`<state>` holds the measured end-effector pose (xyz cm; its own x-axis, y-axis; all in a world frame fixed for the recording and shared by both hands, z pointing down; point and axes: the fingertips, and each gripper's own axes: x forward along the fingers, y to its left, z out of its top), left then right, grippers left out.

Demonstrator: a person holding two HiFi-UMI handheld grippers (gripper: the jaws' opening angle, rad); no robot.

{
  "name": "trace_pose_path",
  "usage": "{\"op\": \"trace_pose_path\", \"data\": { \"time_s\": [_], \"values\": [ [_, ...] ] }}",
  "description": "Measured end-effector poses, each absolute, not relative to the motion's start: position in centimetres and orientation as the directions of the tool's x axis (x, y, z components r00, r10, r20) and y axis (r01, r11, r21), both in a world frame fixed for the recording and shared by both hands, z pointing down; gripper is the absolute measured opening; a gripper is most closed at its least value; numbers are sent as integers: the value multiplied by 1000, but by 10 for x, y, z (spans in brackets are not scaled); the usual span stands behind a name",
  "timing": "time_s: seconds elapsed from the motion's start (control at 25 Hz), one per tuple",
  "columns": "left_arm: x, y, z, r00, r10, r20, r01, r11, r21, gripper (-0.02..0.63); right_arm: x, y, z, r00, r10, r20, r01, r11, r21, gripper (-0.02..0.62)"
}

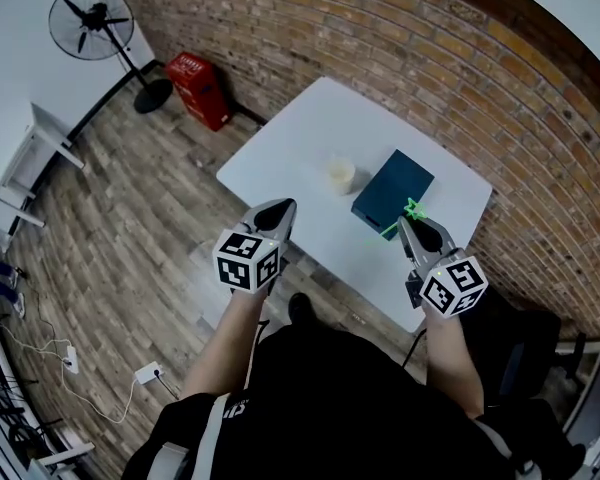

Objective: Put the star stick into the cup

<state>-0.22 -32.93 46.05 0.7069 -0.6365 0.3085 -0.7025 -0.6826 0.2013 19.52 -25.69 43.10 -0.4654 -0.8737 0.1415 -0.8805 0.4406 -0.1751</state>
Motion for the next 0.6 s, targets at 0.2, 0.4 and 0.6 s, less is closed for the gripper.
{"op": "trace_pose_path", "data": {
  "time_s": [0.2, 0.4, 0.6],
  "values": [
    [-24, -397, 457, 720, -631, 287, -689, -698, 195, 6, 175, -317, 424, -438, -886, 149, -895, 414, -166, 15],
    [-22, -429, 471, 754, -589, 292, -652, -726, 219, 6, 162, -344, 424, -414, -893, 178, -908, 392, -146, 15],
    [-16, -458, 487, 756, -580, 305, -651, -719, 246, 6, 182, -361, 437, -378, -901, 213, -923, 348, -163, 15]
  ]
}}
